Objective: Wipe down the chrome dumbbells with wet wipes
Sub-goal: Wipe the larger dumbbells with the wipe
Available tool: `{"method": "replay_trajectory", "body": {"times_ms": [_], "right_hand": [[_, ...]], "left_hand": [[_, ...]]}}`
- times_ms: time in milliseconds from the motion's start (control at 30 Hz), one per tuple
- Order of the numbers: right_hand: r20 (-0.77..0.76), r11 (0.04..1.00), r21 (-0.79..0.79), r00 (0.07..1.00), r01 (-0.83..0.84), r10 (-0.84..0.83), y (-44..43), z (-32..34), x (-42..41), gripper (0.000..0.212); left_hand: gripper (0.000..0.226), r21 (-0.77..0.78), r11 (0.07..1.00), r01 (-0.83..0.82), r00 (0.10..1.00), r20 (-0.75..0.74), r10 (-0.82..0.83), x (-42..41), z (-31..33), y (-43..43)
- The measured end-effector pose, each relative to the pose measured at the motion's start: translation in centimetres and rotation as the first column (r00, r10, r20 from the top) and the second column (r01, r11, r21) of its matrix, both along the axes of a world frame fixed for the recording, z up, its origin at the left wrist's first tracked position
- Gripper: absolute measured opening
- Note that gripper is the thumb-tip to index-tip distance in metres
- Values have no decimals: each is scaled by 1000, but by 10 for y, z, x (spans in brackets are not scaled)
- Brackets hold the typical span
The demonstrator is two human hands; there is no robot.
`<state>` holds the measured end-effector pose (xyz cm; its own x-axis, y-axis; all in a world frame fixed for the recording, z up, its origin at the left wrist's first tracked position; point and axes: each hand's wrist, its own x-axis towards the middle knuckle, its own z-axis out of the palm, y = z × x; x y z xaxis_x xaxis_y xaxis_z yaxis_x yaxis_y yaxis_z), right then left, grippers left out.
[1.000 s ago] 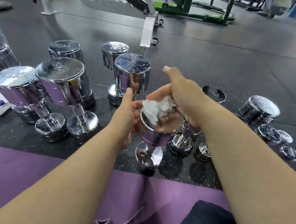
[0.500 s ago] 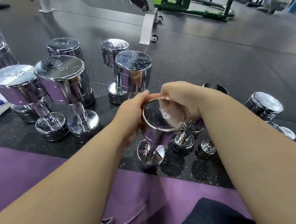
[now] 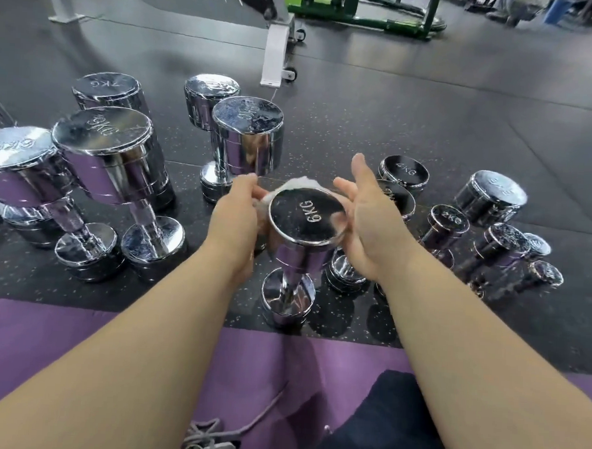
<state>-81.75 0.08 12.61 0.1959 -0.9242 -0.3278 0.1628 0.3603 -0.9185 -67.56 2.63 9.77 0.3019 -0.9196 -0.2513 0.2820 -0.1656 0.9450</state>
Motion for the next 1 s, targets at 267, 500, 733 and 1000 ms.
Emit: {"method": "replay_trajectory", "body": {"times_ms": [267, 500, 733, 1000], "right_hand": [[116, 987, -5, 980, 163, -161, 24, -36, 11, 43], [109, 987, -27, 982, 158, -154, 29, -36, 12, 56], [128, 991, -42, 985, 126, -120, 40, -34, 7, 40], [143, 984, -44, 976, 172, -164, 44, -36, 12, 35]], "left_hand": [[17, -82, 990, -114, 993, -37, 111, -8, 0, 13], [24, -46, 998, -52, 977, 203, 60, -7, 8, 38], [32, -117, 986, -119, 896, 416, 158, -8, 3, 39], [41, -140, 971, -192, 835, 497, 237, -39, 6, 64]]}}
